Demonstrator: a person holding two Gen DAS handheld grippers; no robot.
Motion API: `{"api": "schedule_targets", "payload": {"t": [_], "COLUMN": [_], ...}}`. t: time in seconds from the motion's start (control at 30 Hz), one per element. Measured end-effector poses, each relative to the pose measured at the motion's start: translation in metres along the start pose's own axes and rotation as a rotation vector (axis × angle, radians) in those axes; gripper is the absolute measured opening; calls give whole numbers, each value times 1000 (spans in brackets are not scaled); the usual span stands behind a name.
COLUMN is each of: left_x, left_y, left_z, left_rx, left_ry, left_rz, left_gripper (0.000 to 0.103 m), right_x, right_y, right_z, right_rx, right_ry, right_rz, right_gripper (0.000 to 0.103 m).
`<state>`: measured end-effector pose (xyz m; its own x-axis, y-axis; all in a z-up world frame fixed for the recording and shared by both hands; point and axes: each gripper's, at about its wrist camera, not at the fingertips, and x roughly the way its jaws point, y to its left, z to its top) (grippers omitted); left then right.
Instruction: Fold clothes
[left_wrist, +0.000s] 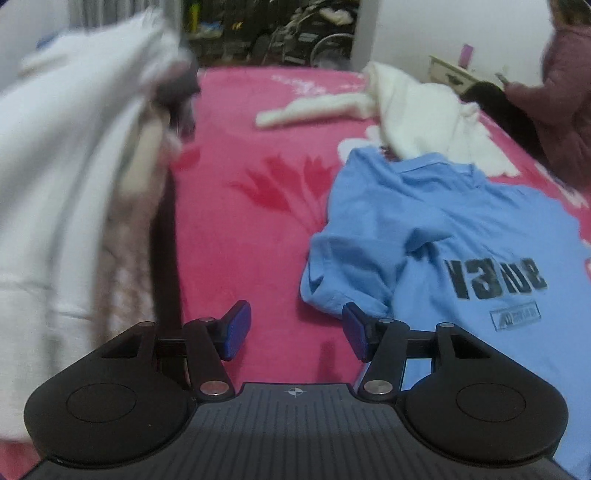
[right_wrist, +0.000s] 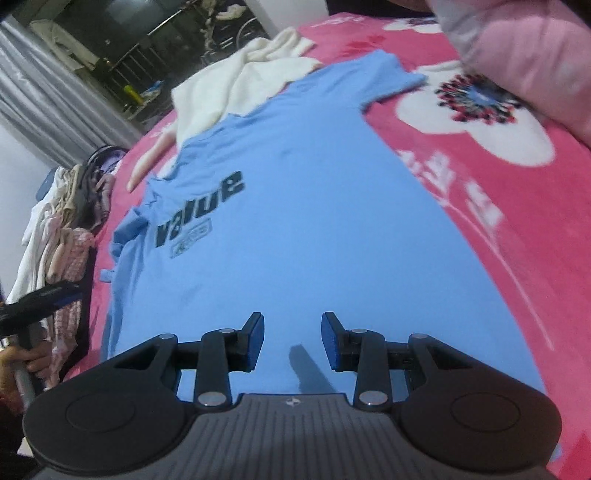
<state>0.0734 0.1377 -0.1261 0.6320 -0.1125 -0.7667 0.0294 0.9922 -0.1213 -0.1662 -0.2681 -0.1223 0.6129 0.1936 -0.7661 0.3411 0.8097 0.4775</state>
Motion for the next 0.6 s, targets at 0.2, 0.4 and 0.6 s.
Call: {"api": "schedule_targets", "payload": {"t": [0.2,0.4,0.6], "left_x": [20,35,14], "left_y": [8,1,-6], "left_z": [1,4,19], "left_rx": [-204,-235,-128], "left_ry": [-14,-35,-110], "left_rz": [-68,-75,81], "left_gripper": [53,24,2], "right_x": [19,32,37], "right_y": [14,21,22], "right_z": [-3,-7,-9], "right_rx": [28,29,36], "right_ry": [6,26,18], "right_rz": [12,-6,-13], "right_gripper": [37,37,37]}}
